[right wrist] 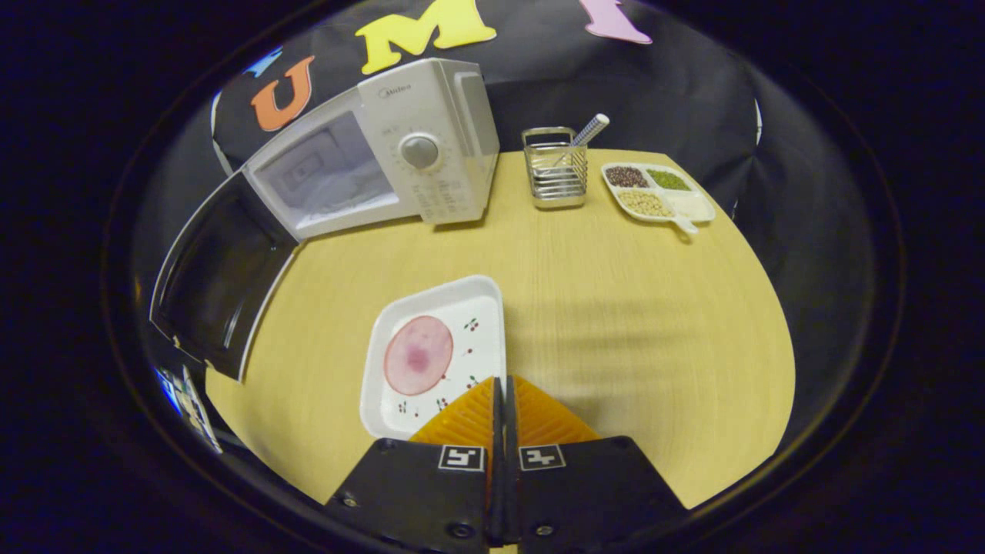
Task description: Open the microwave oven with the left hand, put the food in, and close the microwave oven.
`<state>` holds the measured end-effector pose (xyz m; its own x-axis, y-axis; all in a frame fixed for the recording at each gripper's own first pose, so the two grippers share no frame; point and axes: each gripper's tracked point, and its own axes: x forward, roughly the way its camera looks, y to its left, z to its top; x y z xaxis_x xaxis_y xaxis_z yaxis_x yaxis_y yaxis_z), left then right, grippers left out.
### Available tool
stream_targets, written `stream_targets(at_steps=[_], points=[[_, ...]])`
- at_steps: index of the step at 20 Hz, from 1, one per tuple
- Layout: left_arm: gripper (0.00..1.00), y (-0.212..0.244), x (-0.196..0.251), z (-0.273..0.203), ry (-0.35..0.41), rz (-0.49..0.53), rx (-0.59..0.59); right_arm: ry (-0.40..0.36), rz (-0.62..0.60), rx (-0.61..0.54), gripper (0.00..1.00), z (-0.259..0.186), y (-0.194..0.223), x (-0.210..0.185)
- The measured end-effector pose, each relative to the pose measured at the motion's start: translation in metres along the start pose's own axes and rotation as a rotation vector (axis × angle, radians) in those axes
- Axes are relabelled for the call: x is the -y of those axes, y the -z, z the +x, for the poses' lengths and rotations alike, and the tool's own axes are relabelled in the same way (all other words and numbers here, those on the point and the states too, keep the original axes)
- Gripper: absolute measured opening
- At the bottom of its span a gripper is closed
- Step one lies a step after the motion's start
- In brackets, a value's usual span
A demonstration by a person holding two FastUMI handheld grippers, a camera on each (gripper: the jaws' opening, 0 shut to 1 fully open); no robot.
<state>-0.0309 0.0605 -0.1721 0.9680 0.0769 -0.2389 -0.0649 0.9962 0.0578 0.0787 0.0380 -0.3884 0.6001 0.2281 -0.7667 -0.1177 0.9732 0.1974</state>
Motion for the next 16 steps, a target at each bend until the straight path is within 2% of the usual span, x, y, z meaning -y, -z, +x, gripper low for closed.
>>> stream_targets(at_steps=[3,5,8,10,12,15,16], points=[[0.96,-0.004,0.003,0.001,0.007,0.01,-0.003,-0.05,0.055,0.022,0.04,0.002,-0.004,-0.014],[0.96,-0.007,0.007,0.003,0.018,0.016,0.001,-0.046,0.062,-0.019,0.03,0.004,0.004,-0.009],[0.96,-0.012,0.011,0.001,0.031,0.02,0.018,-0.003,0.032,-0.063,0.04,0.005,0.009,0.006],[0.96,-0.014,0.013,0.001,0.035,0.012,0.025,-0.04,-0.01,-0.134,0.04,0.006,0.017,0.003],[0.96,-0.013,0.013,0.001,0.033,0.003,0.026,-0.115,0.032,-0.185,0.07,0.008,0.025,-0.013],[0.96,-0.011,0.012,0.0,0.029,-0.008,0.025,-0.081,0.065,-0.218,0.18,0.013,0.029,-0.005],[0.96,-0.01,0.011,0.0,0.027,-0.009,0.025,-0.073,0.068,-0.224,0.19,0.015,0.028,-0.003]])
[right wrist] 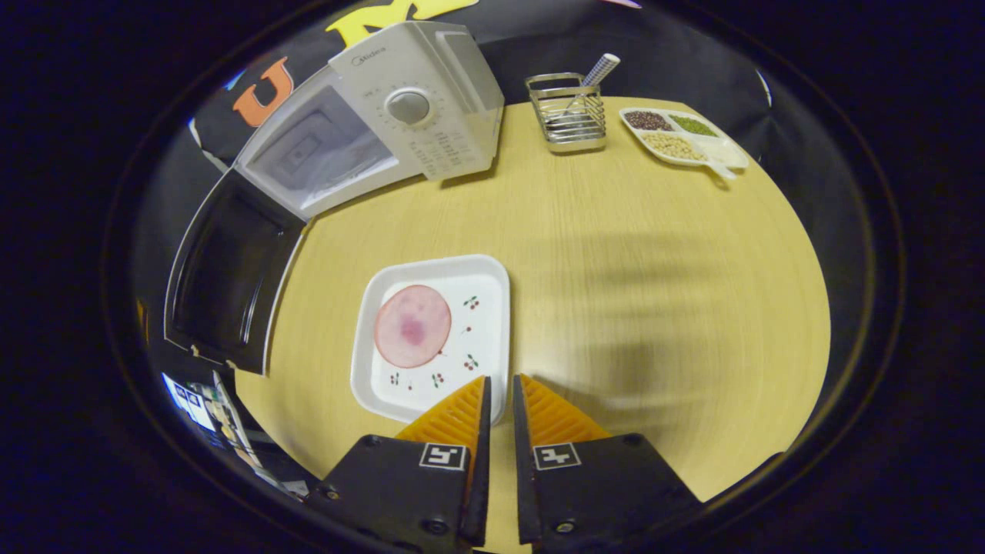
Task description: Open the microwave oven with the left hand, put the food in, and close the microwave oven.
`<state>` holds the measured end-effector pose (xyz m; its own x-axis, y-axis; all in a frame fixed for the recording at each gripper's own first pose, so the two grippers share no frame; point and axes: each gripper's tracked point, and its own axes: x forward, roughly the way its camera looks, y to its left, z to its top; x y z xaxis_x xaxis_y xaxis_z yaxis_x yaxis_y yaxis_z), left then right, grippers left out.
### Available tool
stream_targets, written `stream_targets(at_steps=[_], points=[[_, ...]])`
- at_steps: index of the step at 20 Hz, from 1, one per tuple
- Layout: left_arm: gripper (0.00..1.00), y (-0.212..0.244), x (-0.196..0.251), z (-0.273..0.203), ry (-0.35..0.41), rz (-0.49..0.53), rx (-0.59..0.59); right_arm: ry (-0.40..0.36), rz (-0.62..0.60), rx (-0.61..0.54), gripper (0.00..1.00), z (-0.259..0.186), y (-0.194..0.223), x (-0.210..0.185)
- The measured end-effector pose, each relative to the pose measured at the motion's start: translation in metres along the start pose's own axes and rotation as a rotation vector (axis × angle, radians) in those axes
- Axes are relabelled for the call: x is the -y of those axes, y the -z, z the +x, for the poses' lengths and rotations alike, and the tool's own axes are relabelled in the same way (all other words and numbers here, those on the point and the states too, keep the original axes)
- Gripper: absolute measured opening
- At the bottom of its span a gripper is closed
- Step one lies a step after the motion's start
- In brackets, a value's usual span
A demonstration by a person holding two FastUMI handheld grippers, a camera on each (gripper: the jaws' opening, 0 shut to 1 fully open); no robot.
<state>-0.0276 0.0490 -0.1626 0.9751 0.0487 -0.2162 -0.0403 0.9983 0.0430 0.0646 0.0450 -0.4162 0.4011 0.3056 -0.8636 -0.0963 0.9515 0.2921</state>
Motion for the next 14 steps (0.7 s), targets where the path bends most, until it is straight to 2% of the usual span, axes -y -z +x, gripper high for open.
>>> stream_targets(at_steps=[2,3,4,9,10,11,12,14], points=[[0.96,0.002,-0.001,0.0,0.0,-0.001,-0.005,-0.005,0.003,-0.041,0.19,0.004,0.004,-0.001],[0.96,0.004,-0.001,0.001,0.001,-0.004,-0.006,0.002,0.001,-0.064,0.13,0.006,0.005,-0.001],[0.96,0.005,-0.002,0.001,0.0,-0.01,-0.009,0.015,-0.005,-0.087,0.19,0.009,0.006,-0.001],[0.96,0.008,0.0,0.005,0.009,-0.051,-0.013,0.083,-0.036,-0.165,0.19,0.013,0.006,-0.004],[0.96,0.01,0.0,0.005,0.009,-0.058,-0.016,0.104,-0.037,-0.16,0.1,0.012,0.004,-0.003],[0.96,0.011,-0.001,0.006,0.009,-0.065,-0.017,0.105,-0.027,-0.152,0.12,0.015,0.004,-0.005],[0.96,0.013,-0.002,0.006,0.007,-0.07,-0.02,0.094,-0.028,-0.149,0.0,0.017,0.003,-0.006],[0.96,0.015,-0.003,0.008,0.007,-0.075,-0.024,0.08,-0.022,-0.127,0.04,0.016,0.003,-0.007]])
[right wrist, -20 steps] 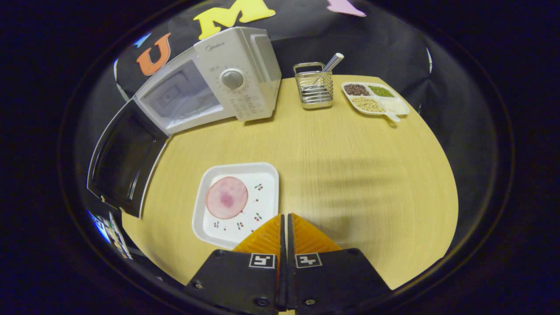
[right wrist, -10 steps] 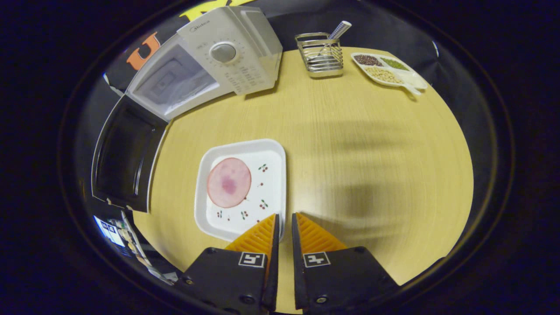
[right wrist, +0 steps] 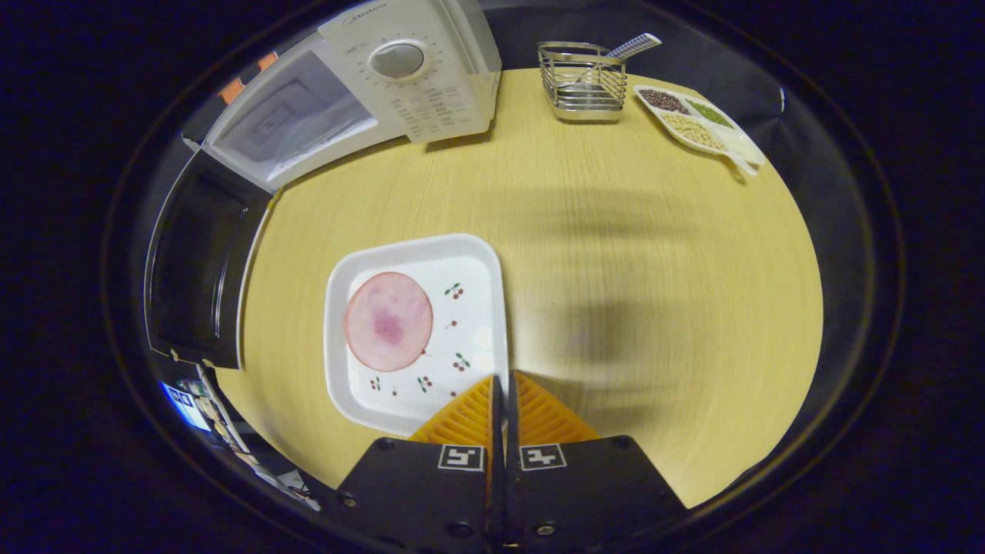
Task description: Open the microwave oven with the left hand, put the food in, and close the microwave oven.
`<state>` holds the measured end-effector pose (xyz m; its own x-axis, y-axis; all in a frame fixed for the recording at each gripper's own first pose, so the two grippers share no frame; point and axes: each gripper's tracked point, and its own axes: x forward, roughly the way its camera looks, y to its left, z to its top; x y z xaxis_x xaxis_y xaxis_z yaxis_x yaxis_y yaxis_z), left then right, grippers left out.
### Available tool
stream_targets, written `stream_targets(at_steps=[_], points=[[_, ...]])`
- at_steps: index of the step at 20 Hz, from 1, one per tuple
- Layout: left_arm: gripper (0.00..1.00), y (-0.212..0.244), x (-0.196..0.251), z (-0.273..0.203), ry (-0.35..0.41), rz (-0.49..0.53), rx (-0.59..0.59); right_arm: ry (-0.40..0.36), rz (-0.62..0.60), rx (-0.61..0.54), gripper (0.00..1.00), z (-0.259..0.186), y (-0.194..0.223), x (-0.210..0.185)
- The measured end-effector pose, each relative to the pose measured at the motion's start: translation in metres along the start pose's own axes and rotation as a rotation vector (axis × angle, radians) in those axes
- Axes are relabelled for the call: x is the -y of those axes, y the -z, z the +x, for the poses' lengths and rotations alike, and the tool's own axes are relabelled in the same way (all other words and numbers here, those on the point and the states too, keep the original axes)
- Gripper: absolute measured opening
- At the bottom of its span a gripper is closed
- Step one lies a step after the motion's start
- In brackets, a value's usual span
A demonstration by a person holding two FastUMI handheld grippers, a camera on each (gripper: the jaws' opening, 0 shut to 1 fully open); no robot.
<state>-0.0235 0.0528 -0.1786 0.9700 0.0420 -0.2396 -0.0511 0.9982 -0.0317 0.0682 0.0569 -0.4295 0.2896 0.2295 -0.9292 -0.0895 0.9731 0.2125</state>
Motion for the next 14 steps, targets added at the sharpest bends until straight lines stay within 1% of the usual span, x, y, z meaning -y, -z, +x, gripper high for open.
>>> stream_targets(at_steps=[3,6,7,8,9,10,12,14], points=[[0.96,0.005,-0.007,0.001,-0.012,0.018,-0.017,-0.03,0.009,0.109,0.04,-0.001,-0.002,-0.01],[0.96,0.006,-0.013,0.001,-0.02,0.032,-0.034,-0.1,0.033,0.209,0.04,-0.004,-0.011,-0.025],[0.96,0.006,-0.014,0.002,-0.026,0.044,-0.038,-0.129,0.051,0.247,0.04,-0.004,-0.015,-0.036],[0.96,0.005,-0.015,0.002,-0.026,0.055,-0.043,-0.15,0.056,0.26,0.04,-0.006,-0.016,-0.042],[0.96,0.005,-0.016,0.003,-0.03,0.064,-0.046,-0.165,0.072,0.307,0.04,-0.008,-0.024,-0.046],[0.96,0.004,-0.017,0.003,-0.03,0.071,-0.047,-0.165,0.061,0.309,0.04,-0.007,-0.023,-0.047],[0.96,0.0,-0.015,0.004,-0.029,0.08,-0.041,-0.192,0.072,0.354,0.03,-0.012,-0.031,-0.05],[0.96,-0.004,-0.01,0.004,-0.019,0.08,-0.036,-0.241,0.113,0.391,0.04,-0.018,-0.037,-0.06]])
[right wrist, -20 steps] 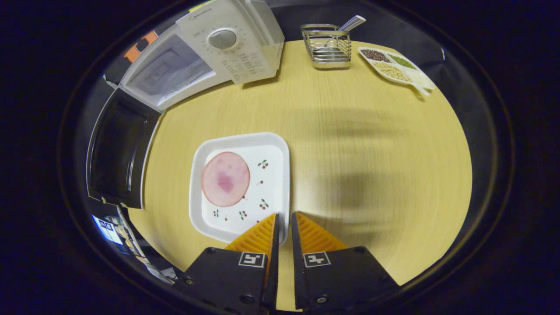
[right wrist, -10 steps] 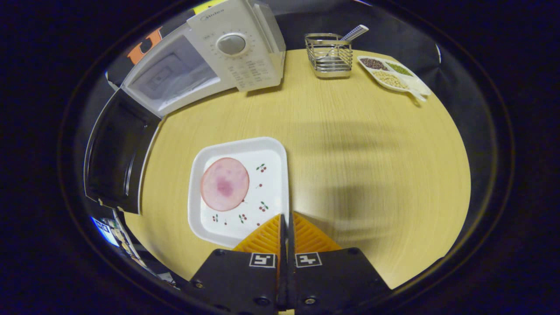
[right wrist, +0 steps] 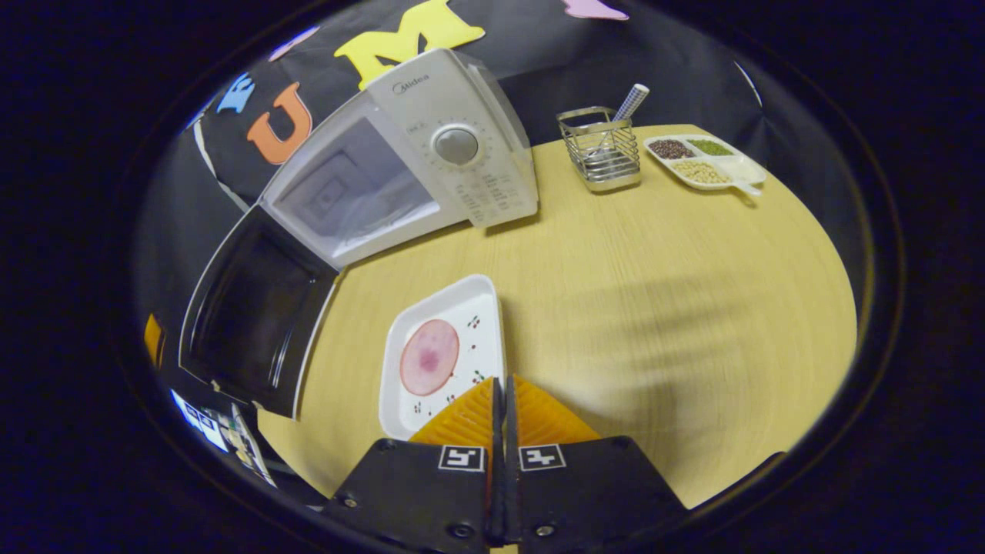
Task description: Open the microwave oven with the left hand, put the food in, and close the microwave oven.
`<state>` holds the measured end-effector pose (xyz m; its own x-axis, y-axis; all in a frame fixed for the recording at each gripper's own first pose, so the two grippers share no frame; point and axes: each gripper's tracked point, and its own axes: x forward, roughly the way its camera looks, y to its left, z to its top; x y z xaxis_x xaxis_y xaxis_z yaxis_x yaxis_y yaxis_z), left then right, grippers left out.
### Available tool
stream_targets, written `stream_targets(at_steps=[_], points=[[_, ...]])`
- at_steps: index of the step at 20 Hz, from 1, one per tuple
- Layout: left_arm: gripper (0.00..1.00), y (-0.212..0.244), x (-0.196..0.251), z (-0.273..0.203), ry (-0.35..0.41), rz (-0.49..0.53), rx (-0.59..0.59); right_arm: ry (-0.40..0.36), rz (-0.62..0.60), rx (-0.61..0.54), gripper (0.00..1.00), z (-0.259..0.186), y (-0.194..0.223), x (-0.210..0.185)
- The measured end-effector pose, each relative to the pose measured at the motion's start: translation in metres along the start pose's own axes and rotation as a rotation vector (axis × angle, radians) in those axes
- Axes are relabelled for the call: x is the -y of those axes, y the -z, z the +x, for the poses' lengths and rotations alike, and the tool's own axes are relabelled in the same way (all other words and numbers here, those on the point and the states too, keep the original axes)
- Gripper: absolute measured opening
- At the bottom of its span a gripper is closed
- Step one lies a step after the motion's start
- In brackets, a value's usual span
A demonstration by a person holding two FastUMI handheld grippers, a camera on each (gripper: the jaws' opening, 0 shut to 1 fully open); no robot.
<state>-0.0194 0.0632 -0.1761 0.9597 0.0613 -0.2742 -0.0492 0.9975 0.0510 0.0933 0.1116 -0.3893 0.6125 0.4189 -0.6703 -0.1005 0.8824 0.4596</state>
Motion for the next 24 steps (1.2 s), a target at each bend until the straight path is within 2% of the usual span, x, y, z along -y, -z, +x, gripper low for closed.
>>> stream_targets(at_steps=[3,4,5,11,12,14,16,19,20,24], points=[[0.96,-0.006,0.004,-0.001,0.007,0.006,0.007,-0.063,0.035,0.084,0.04,0.005,-0.017,-0.028],[0.96,-0.007,0.005,-0.001,0.007,0.008,0.005,-0.081,0.046,0.108,0.0,0.008,-0.021,-0.036],[0.96,-0.007,0.007,-0.001,0.009,0.012,0.001,-0.112,0.072,0.134,0.04,0.01,-0.025,-0.047],[0.96,-0.015,0.009,0.004,0.004,0.028,0.016,-0.185,0.249,0.344,0.03,0.025,-0.077,-0.101],[0.96,-0.019,0.012,0.005,0.009,0.031,0.026,-0.195,0.272,0.385,0.0,0.028,-0.086,-0.11],[0.96,-0.025,0.016,0.007,0.022,0.045,0.046,-0.21,0.36,0.471,0.03,0.036,-0.103,-0.128],[0.96,-0.03,0.021,0.008,0.049,0.063,0.066,-0.212,0.416,0.539,0.03,0.052,-0.117,-0.145],[0.96,-0.024,0.02,0.01,0.07,0.091,0.066,-0.211,0.52,0.579,0.0,0.08,-0.127,-0.164],[0.96,-0.021,0.017,0.011,0.074,0.096,0.06,-0.206,0.544,0.593,0.04,0.087,-0.13,-0.169],[0.96,-0.011,0.007,0.016,0.066,0.1,0.038,-0.156,0.59,0.661,0.03,0.11,-0.145,-0.177]])
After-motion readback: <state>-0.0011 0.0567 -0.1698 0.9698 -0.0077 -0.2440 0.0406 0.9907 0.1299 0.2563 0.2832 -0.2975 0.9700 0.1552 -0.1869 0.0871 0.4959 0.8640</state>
